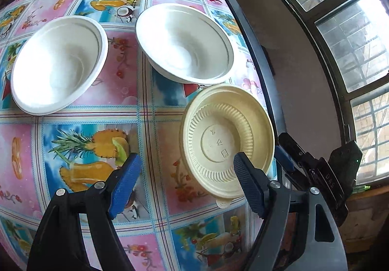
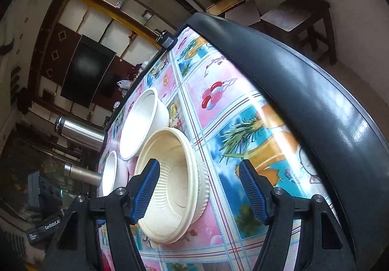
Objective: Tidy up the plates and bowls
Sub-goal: 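Close the right gripper on a cream plate rim while the left gripper grasps another, then carry the cream plates in both grippers toward the red plate stack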
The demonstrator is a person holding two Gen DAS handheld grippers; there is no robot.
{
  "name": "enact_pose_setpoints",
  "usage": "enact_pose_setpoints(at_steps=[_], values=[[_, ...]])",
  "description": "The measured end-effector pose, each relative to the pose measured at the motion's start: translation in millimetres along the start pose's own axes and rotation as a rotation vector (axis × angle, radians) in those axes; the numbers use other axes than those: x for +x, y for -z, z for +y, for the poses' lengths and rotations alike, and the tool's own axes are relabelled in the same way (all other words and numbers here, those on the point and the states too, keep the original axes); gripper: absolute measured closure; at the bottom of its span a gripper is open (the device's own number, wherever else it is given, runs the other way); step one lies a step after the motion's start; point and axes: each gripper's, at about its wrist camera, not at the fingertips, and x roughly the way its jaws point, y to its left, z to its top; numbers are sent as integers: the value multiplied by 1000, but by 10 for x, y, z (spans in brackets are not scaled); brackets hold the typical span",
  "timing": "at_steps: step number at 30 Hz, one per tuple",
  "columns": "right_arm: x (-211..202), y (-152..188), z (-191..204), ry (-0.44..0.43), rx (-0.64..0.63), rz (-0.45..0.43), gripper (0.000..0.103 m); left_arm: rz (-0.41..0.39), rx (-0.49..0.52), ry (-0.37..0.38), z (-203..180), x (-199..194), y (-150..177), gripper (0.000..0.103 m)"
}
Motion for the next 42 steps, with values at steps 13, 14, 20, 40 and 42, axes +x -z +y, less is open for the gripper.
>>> enact_pose_setpoints(at_steps=[13, 14, 20, 40, 42], values=[[53, 24, 27, -2, 13, -3, 48, -42, -34, 11, -107, 206, 41, 25], [58, 25, 26, -1, 14, -2, 51, -51, -29, 4, -121, 201, 40, 25], [58, 25, 2, 8, 23, -7, 57, -81, -29, -8, -142, 237, 31, 27], [139, 73, 67, 30, -13, 14, 94, -89, -9, -43, -96, 305, 92, 84], [139, 74, 75, 34, -17, 12, 94, -89, -8, -50, -88, 307, 93, 87]])
